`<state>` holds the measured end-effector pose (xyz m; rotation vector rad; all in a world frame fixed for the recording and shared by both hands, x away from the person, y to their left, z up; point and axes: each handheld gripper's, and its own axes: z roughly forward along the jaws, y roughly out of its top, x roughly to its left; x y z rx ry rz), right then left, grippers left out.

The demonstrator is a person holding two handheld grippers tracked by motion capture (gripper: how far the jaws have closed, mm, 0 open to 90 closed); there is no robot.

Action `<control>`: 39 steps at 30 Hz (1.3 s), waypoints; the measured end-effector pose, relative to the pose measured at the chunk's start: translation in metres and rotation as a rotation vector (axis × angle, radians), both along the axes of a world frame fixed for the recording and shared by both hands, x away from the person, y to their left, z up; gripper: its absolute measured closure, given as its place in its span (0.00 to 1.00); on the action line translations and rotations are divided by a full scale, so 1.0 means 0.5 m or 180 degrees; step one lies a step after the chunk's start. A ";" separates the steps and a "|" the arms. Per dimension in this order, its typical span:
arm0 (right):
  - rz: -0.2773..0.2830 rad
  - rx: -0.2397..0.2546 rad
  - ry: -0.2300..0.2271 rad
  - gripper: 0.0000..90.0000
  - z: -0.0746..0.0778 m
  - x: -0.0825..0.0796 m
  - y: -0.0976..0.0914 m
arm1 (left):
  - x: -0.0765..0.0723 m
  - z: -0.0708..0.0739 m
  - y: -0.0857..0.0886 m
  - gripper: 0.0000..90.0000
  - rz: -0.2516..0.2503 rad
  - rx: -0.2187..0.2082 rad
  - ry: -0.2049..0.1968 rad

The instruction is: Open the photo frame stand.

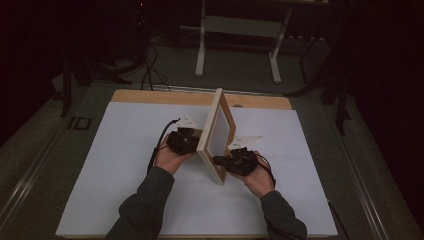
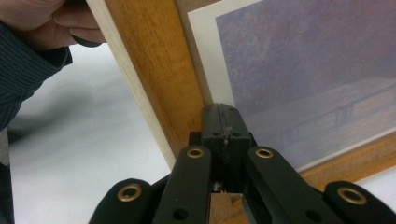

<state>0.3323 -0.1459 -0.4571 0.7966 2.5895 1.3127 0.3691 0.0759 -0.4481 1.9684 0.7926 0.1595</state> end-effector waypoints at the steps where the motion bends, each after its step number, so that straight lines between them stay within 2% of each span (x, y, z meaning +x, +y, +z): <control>1: -0.0008 0.0008 0.0002 1.00 -0.001 0.000 0.002 | 0.001 -0.001 0.001 1.00 0.0008 -0.0015 0.0010; 7: -0.0035 0.0016 0.0006 1.00 0.000 0.003 0.012 | 0.011 -0.007 0.010 1.00 -0.0001 -0.0140 0.0082; 14: -0.0036 0.0028 0.0000 1.00 -0.002 0.005 0.016 | 0.014 -0.009 0.014 1.00 -0.0002 -0.0177 0.0117; 18: -0.0003 0.0004 -0.0016 1.00 -0.002 0.005 0.015 | 0.014 -0.007 0.019 0.94 0.0041 -0.0172 0.0137; 24: -0.0033 -0.0019 -0.0015 0.99 -0.004 0.007 0.003 | 0.005 0.003 0.037 0.87 0.0113 -0.0113 0.0094; 32: -0.0082 -0.0045 -0.0018 0.96 -0.004 0.010 -0.017 | -0.010 0.015 0.062 0.74 0.0149 -0.0129 0.0067; 34: -0.0105 -0.0043 -0.0011 0.94 -0.006 0.011 -0.024 | -0.028 0.021 0.074 0.68 0.0202 -0.0068 0.0001; 39: -0.0142 -0.0067 -0.0011 0.90 -0.010 0.011 -0.032 | -0.051 0.022 0.090 0.63 0.0296 -0.0019 -0.0024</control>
